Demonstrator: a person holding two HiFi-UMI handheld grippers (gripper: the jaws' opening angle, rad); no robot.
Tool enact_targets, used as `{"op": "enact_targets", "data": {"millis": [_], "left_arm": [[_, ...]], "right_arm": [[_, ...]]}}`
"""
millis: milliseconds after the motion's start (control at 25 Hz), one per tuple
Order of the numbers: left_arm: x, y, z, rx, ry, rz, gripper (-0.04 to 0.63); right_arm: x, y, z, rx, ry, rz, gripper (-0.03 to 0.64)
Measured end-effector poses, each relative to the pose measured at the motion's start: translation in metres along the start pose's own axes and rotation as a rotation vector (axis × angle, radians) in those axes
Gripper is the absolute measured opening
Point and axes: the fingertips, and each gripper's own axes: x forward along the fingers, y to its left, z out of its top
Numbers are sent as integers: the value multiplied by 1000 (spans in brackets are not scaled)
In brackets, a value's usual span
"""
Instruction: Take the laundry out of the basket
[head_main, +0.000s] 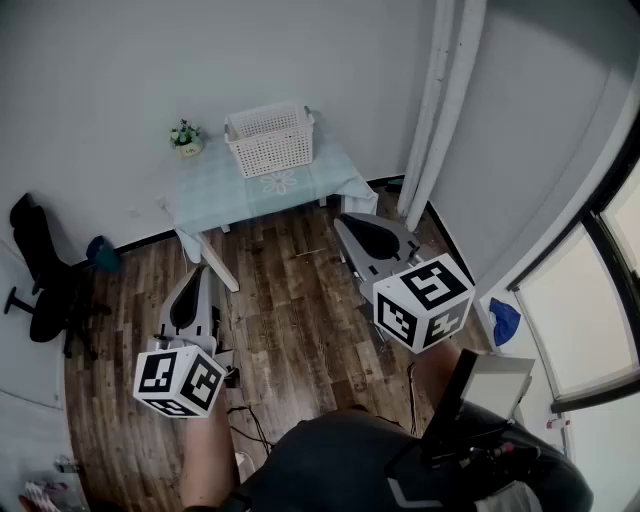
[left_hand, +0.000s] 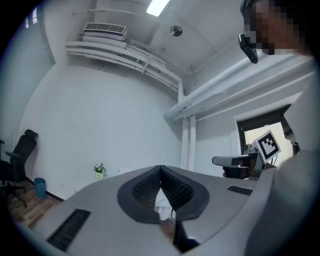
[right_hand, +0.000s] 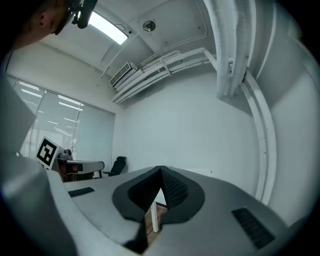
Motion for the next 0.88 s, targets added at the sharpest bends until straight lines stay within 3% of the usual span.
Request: {"op": "enact_targets", "data": {"millis": [360, 680, 880], "left_arm": [[-6, 1, 2, 3, -7, -37, 8], [-16, 22, -12, 0, 24, -30, 8], [-25, 40, -15, -31, 1, -50, 8]], "right_arm": [[7, 7, -1, 6, 3, -9, 14], [18, 28, -4, -24, 1, -28, 15], [27, 48, -8, -11, -2, -20, 15]]}}
